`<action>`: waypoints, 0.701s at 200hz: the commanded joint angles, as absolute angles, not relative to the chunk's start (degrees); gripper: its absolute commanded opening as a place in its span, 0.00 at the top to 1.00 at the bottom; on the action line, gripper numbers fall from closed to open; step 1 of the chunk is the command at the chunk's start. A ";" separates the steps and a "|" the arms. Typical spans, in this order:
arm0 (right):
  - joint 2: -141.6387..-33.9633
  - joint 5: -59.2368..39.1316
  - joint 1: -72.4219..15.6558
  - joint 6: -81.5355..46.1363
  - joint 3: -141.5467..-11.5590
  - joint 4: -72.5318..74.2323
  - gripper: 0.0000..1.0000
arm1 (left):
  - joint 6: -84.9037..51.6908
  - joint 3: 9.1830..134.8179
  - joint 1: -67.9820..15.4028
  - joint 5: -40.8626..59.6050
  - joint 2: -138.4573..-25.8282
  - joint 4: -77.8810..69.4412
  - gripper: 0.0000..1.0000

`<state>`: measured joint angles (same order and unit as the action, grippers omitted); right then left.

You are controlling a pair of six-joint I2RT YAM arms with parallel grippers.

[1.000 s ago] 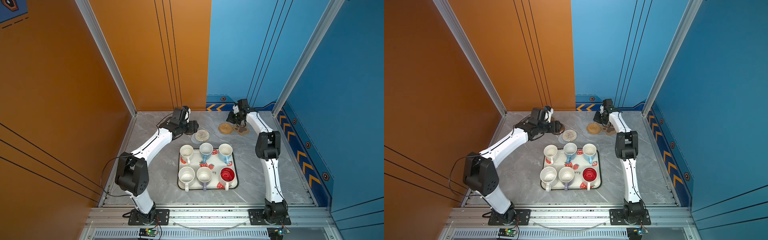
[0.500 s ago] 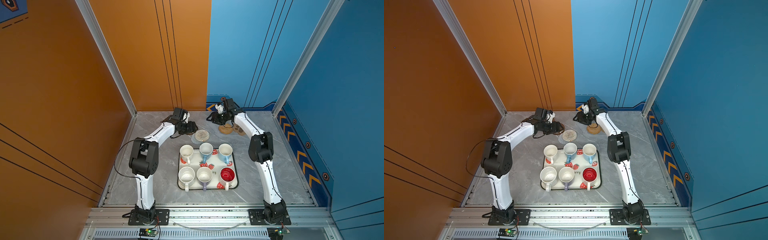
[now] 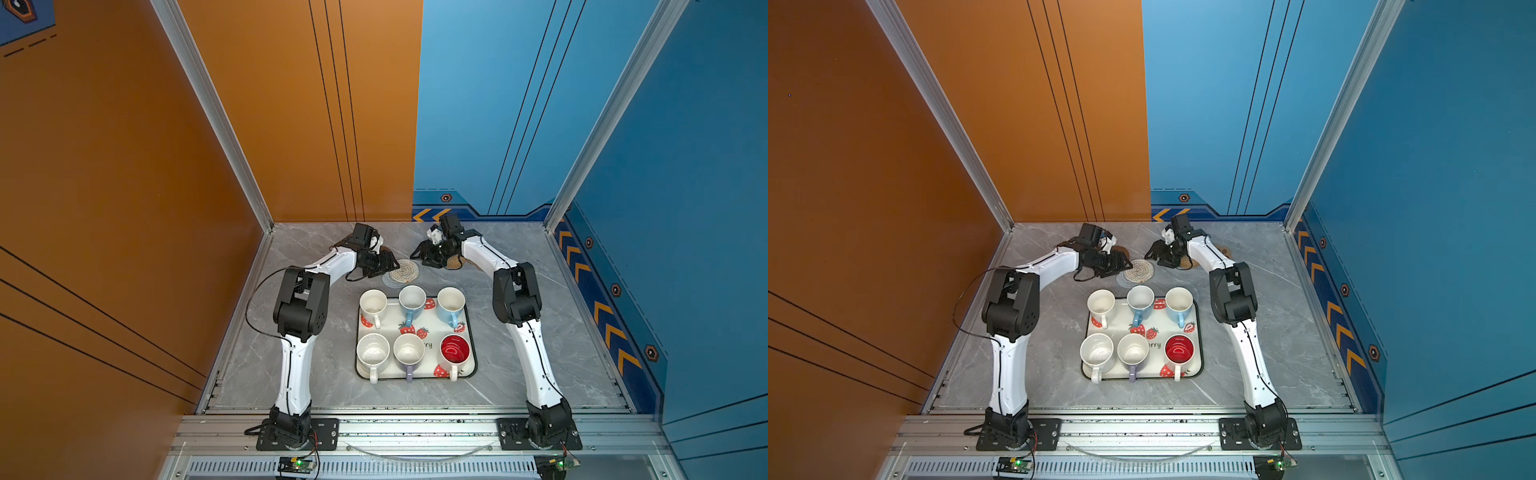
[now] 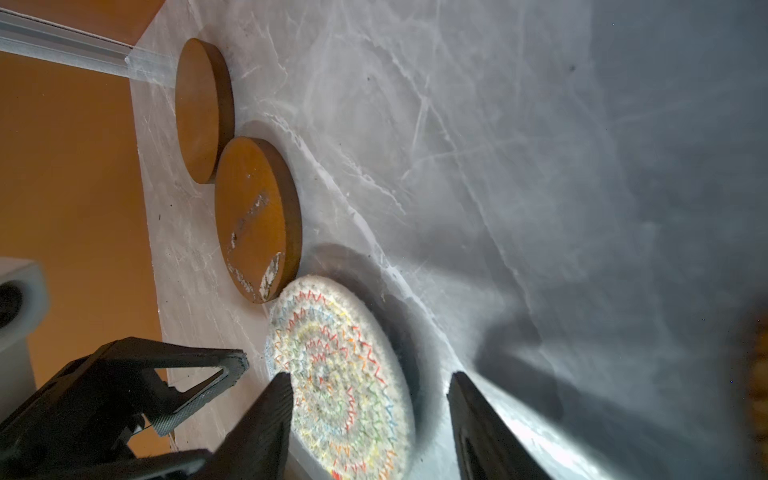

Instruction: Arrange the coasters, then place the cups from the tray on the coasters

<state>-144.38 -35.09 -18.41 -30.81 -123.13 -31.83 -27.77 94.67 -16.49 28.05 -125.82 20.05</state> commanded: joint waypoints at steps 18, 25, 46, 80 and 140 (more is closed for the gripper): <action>-144.84 -37.09 -18.72 -32.89 -121.08 -29.01 0.42 | -30.87 96.59 -16.00 31.93 -128.20 16.50 0.39; -144.84 -37.24 -18.77 -33.04 -120.74 -28.85 0.42 | -31.22 96.68 -16.00 32.23 -128.46 16.20 0.40; -144.66 -37.85 -18.89 -33.46 -119.33 -28.00 0.43 | -31.90 96.51 -16.00 32.77 -129.03 15.32 0.42; -144.35 -38.96 -19.07 -33.92 -117.63 -26.99 0.48 | -32.61 96.42 -16.00 33.30 -129.89 14.59 0.44; -143.79 -41.46 -19.08 -36.24 -114.96 -23.17 0.62 | -34.69 96.24 -16.17 34.28 -130.25 12.54 0.50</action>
<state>-144.35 -40.51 -18.55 -34.70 -117.23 -23.51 -33.39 94.87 -16.49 32.03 -129.34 14.35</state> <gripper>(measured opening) 0.408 0.515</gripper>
